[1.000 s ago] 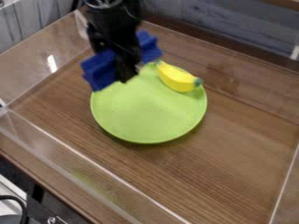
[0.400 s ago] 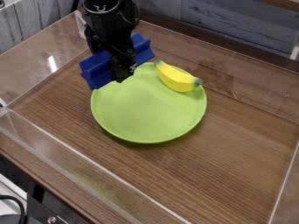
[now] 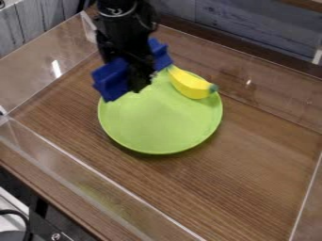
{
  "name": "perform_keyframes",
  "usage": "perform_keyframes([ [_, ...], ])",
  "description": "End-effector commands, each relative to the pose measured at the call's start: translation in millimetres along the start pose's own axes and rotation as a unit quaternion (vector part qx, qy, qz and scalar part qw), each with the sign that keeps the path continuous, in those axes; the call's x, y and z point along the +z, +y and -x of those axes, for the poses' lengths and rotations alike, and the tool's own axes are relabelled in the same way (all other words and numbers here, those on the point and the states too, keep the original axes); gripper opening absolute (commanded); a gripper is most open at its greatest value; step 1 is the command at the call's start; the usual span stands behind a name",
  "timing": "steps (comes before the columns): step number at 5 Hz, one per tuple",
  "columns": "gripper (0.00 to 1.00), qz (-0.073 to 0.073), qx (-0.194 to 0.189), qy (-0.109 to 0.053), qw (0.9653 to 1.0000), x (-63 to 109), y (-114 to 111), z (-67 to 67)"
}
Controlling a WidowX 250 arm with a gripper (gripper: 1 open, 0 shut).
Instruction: Put the blue object in the green plate
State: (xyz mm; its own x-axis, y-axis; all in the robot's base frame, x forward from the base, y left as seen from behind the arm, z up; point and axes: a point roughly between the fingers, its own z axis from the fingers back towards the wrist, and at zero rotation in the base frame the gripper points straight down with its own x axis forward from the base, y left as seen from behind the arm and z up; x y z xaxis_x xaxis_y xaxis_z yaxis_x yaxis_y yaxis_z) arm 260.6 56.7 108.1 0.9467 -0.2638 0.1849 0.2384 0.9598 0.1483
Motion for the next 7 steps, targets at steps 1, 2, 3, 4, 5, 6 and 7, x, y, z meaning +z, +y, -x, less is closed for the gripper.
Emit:
perform_keyframes([
  [1,0.00,-0.005,0.003,-0.022,0.9997,16.0,-22,-9.0],
  [2,0.00,0.001,-0.002,-0.027,0.9996,20.2,-55,-15.5],
  [3,0.00,0.002,0.007,-0.030,0.9995,19.8,-85,-19.7],
  [4,0.00,0.003,0.012,-0.031,0.9995,16.5,-111,-17.8],
  [5,0.00,0.008,0.018,-0.036,0.9991,9.2,-130,-20.2],
  [6,0.00,0.012,0.024,-0.042,0.9987,-6.4,-142,-19.3],
  [7,0.00,0.014,0.036,-0.045,0.9982,-22.8,-150,-18.2],
])
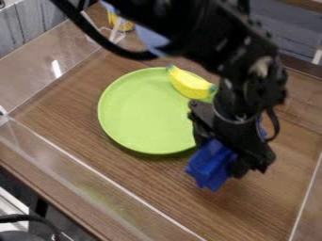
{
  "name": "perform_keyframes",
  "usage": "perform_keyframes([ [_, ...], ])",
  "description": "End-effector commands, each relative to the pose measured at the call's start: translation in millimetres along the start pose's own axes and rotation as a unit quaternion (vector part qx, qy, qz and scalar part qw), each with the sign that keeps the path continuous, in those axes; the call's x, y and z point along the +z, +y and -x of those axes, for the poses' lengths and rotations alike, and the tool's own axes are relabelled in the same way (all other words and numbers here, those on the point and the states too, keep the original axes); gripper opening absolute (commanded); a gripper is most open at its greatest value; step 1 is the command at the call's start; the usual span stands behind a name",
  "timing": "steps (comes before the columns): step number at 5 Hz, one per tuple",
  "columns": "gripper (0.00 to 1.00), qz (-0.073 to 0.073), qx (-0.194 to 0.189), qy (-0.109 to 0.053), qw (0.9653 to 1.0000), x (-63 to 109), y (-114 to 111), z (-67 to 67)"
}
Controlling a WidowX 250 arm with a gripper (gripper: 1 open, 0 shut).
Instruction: Put the blue object in the green plate
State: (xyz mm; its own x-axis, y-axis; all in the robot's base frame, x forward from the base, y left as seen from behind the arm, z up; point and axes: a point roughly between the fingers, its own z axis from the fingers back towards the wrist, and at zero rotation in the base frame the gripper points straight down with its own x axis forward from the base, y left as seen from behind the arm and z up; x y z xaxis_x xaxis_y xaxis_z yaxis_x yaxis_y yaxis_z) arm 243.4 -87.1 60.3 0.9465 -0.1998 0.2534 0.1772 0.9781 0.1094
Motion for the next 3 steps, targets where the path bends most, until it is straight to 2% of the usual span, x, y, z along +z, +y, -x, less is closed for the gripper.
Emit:
perform_keyframes([
  [1,0.00,0.005,0.008,-0.018,0.9998,-8.4,-5.5,-4.7],
  [2,1.00,0.013,0.016,-0.015,0.9997,-12.1,-7.0,-4.2],
  [3,0.00,0.014,0.019,-0.008,0.9997,-12.2,-6.1,-4.1],
])
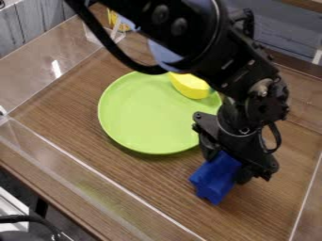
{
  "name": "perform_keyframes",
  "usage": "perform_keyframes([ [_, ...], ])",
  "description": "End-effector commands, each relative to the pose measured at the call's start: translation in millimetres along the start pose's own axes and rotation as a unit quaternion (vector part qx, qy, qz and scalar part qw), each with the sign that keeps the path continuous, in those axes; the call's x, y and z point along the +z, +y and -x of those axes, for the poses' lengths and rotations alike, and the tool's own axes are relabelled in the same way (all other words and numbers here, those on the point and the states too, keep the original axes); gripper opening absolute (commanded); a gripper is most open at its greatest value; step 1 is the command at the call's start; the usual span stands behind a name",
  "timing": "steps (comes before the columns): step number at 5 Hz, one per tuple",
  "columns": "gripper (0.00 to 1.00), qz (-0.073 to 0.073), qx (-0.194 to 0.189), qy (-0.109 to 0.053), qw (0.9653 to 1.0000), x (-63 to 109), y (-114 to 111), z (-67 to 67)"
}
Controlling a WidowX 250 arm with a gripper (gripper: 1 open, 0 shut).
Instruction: Put the blue object in the green plate
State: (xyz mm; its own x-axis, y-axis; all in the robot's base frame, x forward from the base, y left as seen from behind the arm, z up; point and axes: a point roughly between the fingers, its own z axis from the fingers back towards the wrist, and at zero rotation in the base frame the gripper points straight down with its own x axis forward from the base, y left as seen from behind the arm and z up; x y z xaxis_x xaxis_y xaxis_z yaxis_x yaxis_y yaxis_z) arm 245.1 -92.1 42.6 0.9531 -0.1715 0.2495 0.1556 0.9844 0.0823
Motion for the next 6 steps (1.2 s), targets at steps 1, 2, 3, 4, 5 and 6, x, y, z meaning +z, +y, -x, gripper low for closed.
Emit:
perform_keyframes([
  [1,0.00,0.008,0.012,-0.004,0.9999,7.7,0.4,-5.8],
  [2,0.00,0.010,0.019,-0.002,0.9998,9.3,1.7,-7.3],
  [3,0.00,0.013,0.025,0.000,0.9996,10.8,2.9,-8.5],
  [4,0.00,0.017,0.031,0.001,0.9994,12.4,4.1,-9.6],
  [5,0.00,0.020,0.035,0.002,0.9992,14.0,5.1,-10.6],
  [6,0.00,0.023,0.039,0.003,0.9990,15.5,6.2,-11.4],
])
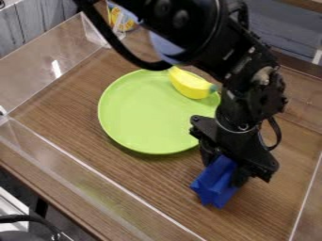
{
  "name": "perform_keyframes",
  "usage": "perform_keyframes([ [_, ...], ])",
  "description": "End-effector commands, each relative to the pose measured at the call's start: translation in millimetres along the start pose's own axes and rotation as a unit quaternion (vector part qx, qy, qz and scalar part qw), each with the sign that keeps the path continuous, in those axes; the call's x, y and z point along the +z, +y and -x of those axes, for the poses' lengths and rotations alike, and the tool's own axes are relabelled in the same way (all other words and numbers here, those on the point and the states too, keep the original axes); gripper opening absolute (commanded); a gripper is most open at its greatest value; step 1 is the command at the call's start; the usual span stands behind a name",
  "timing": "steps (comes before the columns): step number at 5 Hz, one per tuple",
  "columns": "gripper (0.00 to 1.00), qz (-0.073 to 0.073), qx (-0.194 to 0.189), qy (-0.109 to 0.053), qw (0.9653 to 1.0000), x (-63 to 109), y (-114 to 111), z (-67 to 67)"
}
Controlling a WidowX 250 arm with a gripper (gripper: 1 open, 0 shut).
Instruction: Put the blue object in the green plate
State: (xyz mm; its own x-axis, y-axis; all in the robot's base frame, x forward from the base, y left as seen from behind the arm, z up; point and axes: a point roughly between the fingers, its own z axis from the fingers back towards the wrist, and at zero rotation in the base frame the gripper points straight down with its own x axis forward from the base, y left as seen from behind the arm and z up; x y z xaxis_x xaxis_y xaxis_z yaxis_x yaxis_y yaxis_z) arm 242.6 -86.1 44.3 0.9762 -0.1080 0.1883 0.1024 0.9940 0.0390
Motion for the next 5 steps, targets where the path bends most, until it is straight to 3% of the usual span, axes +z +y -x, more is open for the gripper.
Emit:
perform_keyframes([
  [1,0.00,0.013,0.011,-0.030,0.9994,15.9,0,-13.7],
  [3,0.00,0.014,0.010,-0.022,0.9996,24.5,4,-13.8],
  [4,0.00,0.007,0.008,-0.016,0.9998,40.7,9,-15.8],
  [5,0.00,-0.001,0.012,-0.031,0.9994,74.8,24,-22.2],
])
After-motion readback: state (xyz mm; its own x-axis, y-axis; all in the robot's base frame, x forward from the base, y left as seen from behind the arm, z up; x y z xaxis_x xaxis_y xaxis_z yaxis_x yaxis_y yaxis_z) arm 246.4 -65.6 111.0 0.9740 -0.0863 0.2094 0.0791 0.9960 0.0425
